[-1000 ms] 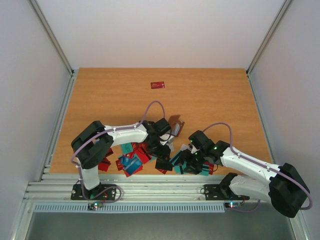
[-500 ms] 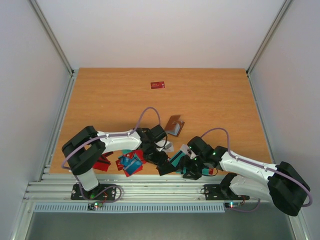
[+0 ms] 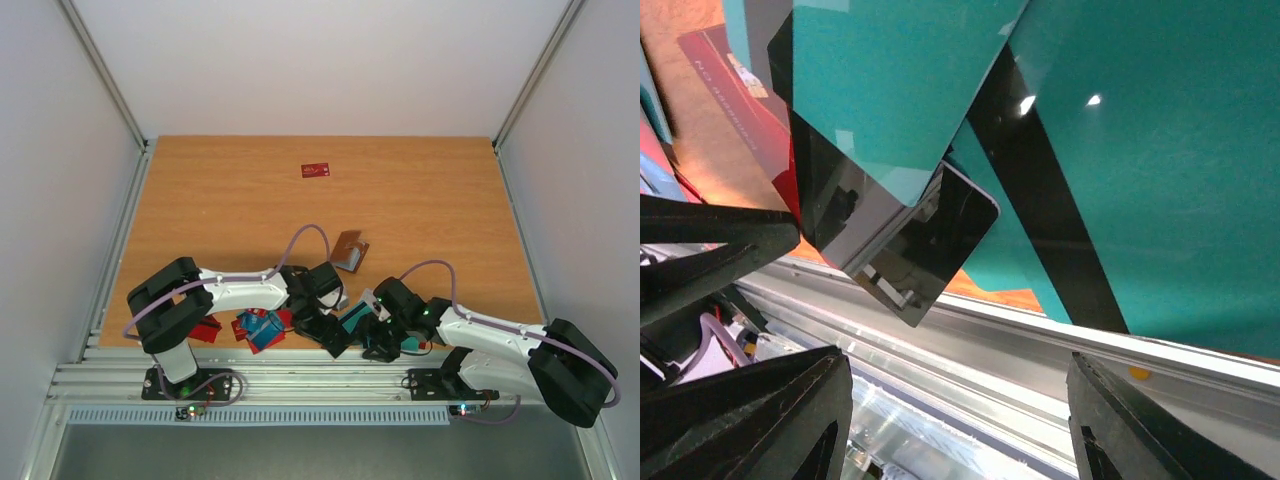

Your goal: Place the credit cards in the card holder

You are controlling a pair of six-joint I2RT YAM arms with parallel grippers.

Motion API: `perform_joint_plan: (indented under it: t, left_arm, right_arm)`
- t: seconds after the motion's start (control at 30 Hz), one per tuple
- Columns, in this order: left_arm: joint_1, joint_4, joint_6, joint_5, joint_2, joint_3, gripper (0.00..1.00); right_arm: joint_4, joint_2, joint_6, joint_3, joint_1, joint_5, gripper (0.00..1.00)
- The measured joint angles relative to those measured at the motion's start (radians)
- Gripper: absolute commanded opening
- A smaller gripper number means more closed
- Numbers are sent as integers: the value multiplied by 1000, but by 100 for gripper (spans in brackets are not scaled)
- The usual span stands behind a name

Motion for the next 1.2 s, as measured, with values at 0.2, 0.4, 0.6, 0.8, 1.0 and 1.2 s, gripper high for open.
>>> perform_joint_plan:
  t: [0.2, 0.4, 0.6, 0.8, 1.0, 1.2]
  left_arm:
    - [-3, 1, -15, 26, 0, 0, 56]
    - [-6, 9, -23, 56, 2, 0, 56]
    - [-7, 25, -26, 104, 3, -5, 55]
    - [-11, 21, -26, 152, 12, -23, 55]
    - [-11, 37, -27, 193, 23, -27, 55]
    - [5, 53, -46, 213, -25, -27, 54]
  right_arm:
    - [74, 10, 31, -38, 1, -4, 60]
    - [184, 32, 75, -90, 16, -9, 59]
    - [315, 96, 116, -97, 52, -10, 57]
    - [448, 124, 158, -122, 73, -12, 53]
    - [492, 117, 180, -140, 76, -7, 51]
    - [496, 116, 184, -142, 77, -7, 50]
